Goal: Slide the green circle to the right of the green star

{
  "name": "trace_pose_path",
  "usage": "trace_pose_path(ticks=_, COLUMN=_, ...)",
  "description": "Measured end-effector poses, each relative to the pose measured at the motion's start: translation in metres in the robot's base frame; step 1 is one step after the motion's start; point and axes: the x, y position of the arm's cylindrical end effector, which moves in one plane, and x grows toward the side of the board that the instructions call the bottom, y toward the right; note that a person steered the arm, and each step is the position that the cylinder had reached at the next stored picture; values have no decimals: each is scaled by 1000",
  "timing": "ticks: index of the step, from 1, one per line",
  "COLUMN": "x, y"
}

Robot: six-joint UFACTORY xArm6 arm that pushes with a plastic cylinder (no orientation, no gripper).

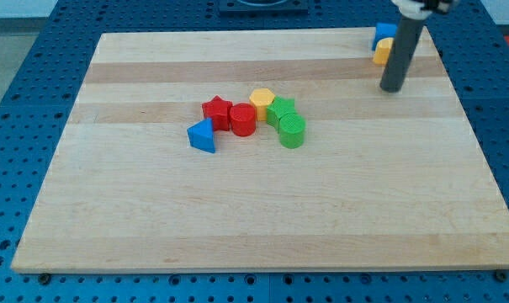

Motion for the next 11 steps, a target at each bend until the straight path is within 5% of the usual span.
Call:
trace_pose_path(ticks=3, x=113, y=-130)
trace_pose_path(ticks=5, x=104, y=-195)
trace_pose_path(ticks=11, x=39, y=-87)
